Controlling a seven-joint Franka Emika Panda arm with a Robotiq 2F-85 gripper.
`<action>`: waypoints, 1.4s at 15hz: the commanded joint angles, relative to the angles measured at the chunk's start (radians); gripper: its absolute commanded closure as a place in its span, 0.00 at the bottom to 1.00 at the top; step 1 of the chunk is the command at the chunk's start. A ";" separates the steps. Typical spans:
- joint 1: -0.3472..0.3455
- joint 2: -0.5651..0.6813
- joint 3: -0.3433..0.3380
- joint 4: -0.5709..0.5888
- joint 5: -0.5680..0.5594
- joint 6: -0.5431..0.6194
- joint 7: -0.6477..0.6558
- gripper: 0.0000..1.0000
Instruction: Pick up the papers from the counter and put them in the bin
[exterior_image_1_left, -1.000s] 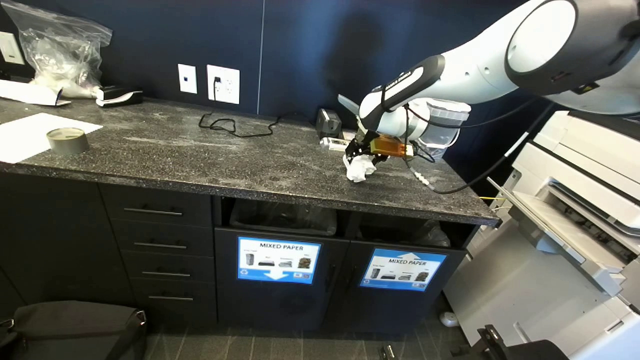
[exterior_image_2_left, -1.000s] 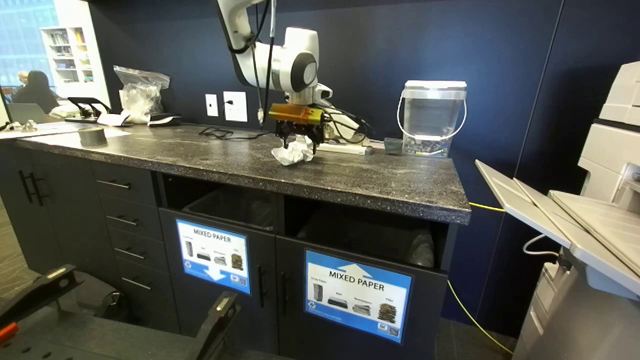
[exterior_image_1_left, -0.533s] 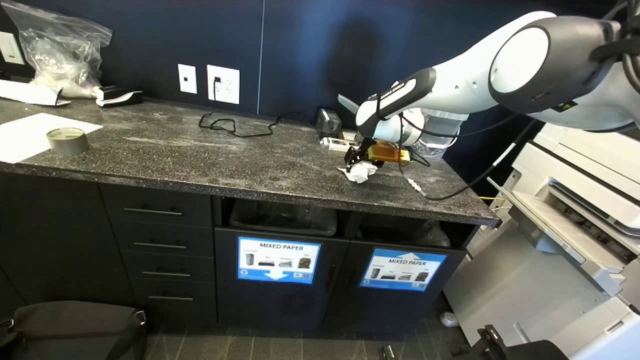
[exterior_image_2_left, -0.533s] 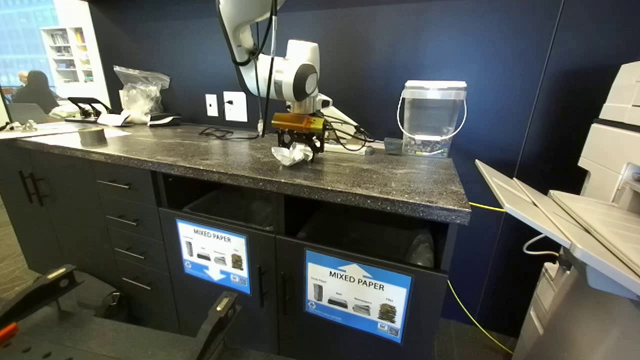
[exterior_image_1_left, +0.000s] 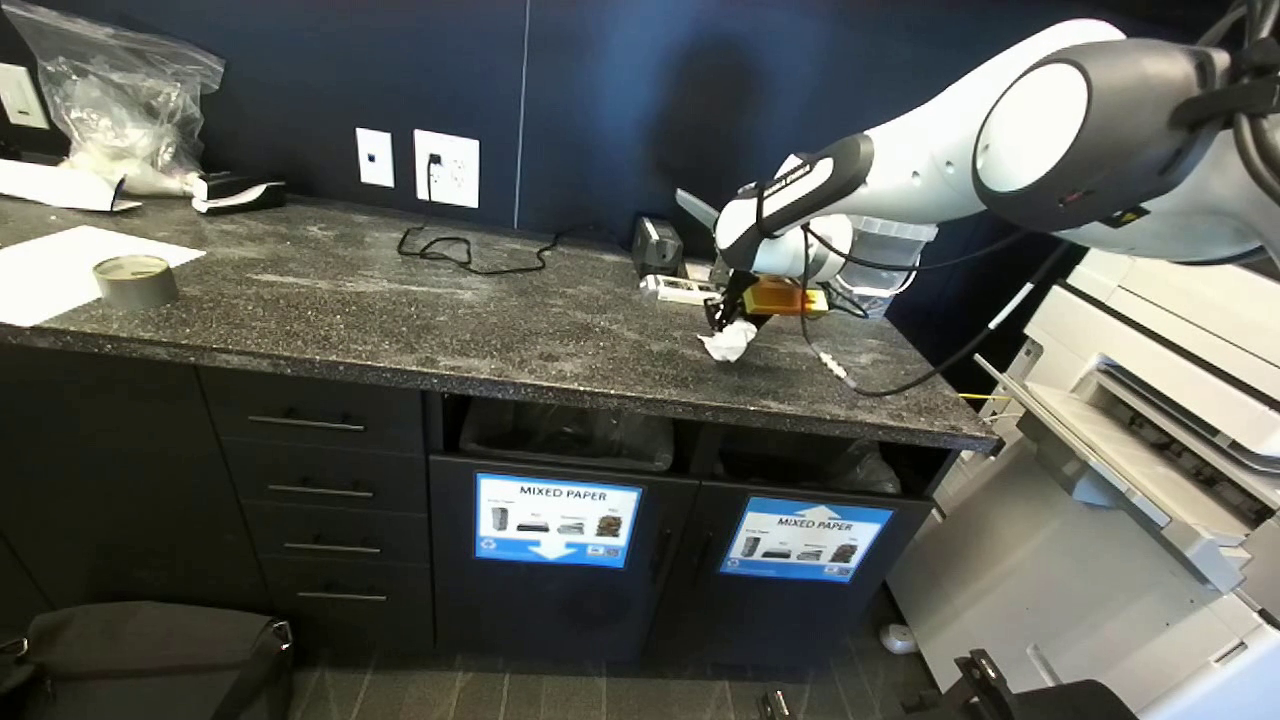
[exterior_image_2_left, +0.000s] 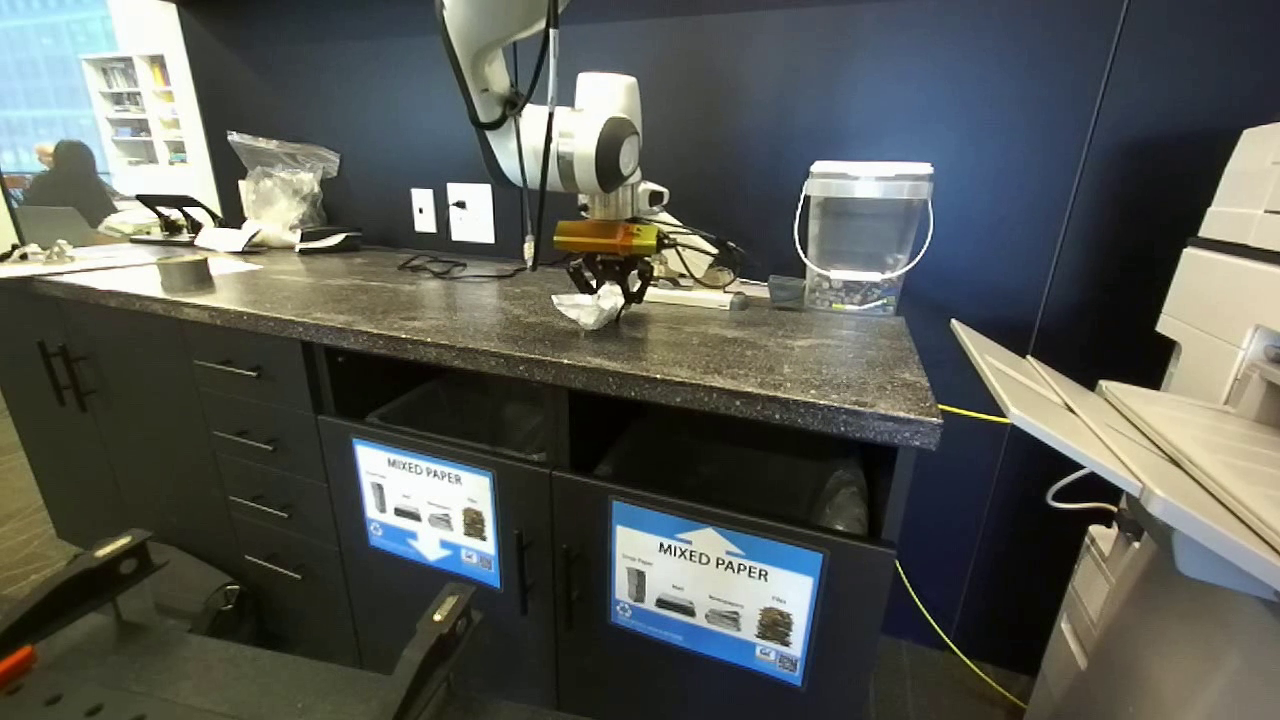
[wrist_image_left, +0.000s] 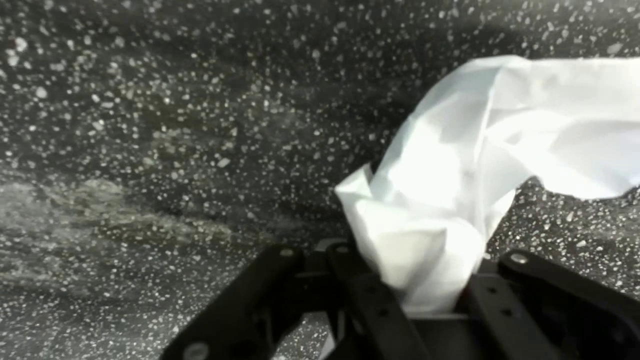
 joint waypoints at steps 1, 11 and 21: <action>0.018 -0.019 -0.031 -0.015 -0.035 -0.033 -0.012 0.92; 0.008 -0.202 -0.095 -0.333 -0.061 0.041 0.014 0.88; 0.031 -0.454 -0.196 -0.832 -0.073 0.297 0.132 0.88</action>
